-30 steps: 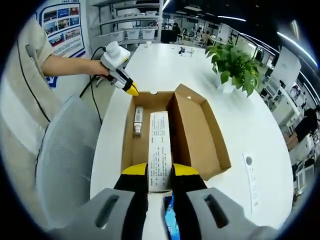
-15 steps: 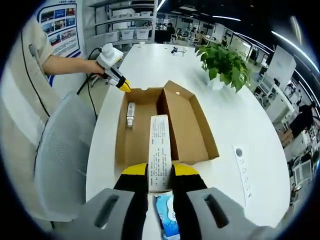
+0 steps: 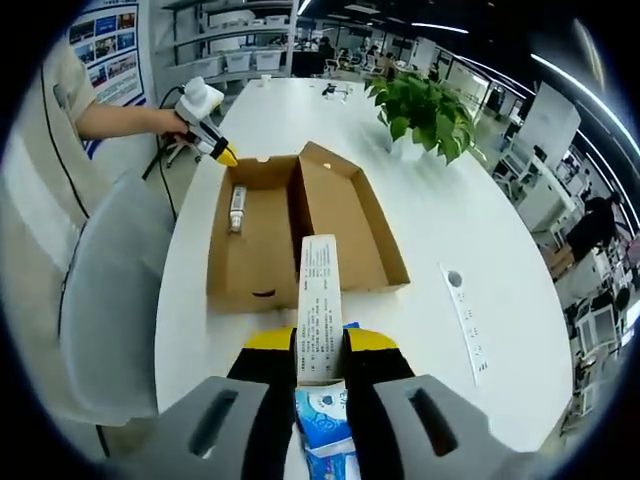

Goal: Operate the shoe box by opening the lid, removing the specified soft item, and placing it in the target area until the item is outside and the box remains undamaged.

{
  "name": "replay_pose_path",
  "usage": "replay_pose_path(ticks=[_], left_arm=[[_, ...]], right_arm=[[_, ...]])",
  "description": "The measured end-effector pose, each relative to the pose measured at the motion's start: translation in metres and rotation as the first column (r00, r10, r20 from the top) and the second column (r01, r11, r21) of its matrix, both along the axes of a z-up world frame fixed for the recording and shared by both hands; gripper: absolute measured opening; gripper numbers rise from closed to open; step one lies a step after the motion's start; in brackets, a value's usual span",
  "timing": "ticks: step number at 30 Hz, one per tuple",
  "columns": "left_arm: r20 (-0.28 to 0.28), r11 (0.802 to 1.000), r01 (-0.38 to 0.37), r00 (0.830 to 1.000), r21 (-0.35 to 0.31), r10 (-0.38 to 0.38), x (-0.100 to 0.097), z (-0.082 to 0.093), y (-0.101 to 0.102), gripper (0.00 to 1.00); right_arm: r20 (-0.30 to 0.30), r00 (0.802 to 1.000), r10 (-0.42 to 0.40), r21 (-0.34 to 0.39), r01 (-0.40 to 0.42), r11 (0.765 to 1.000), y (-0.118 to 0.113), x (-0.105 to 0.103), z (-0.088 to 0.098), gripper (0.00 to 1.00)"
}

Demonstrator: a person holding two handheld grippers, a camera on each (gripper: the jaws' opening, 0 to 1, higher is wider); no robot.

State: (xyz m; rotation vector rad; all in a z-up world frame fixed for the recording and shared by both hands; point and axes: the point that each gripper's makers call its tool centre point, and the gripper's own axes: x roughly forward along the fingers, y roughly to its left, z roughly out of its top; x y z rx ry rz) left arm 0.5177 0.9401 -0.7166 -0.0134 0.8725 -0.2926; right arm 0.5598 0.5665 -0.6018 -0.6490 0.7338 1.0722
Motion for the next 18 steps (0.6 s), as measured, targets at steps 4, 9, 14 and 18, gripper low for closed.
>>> replay_pose_path(ticks=[4, 9, 14, 18], left_arm=[[-0.002, 1.000, 0.000, 1.000, 0.002, 0.000, 0.000, 0.000, 0.000, 0.01], [-0.006, 1.000, 0.001, 1.000, 0.003, 0.000, 0.000, -0.001, 0.000, 0.01], [-0.010, 1.000, 0.005, 1.000, 0.011, -0.005, 0.001, -0.001, 0.000, 0.01], [-0.015, 1.000, 0.008, 1.000, 0.013, -0.008, 0.001, -0.001, 0.000, 0.01]], right_arm=[[-0.002, 1.000, -0.007, -0.016, 0.007, 1.000, -0.011, 0.005, -0.005, 0.15], [-0.010, 1.000, -0.026, -0.039, 0.026, 0.999, -0.028, 0.013, -0.014, 0.15], [-0.018, 0.999, -0.040, -0.056, 0.039, 0.998, -0.043, 0.016, -0.021, 0.15], [-0.022, 0.998, -0.052, -0.078, 0.050, 0.996, -0.058, 0.019, -0.027, 0.15]])
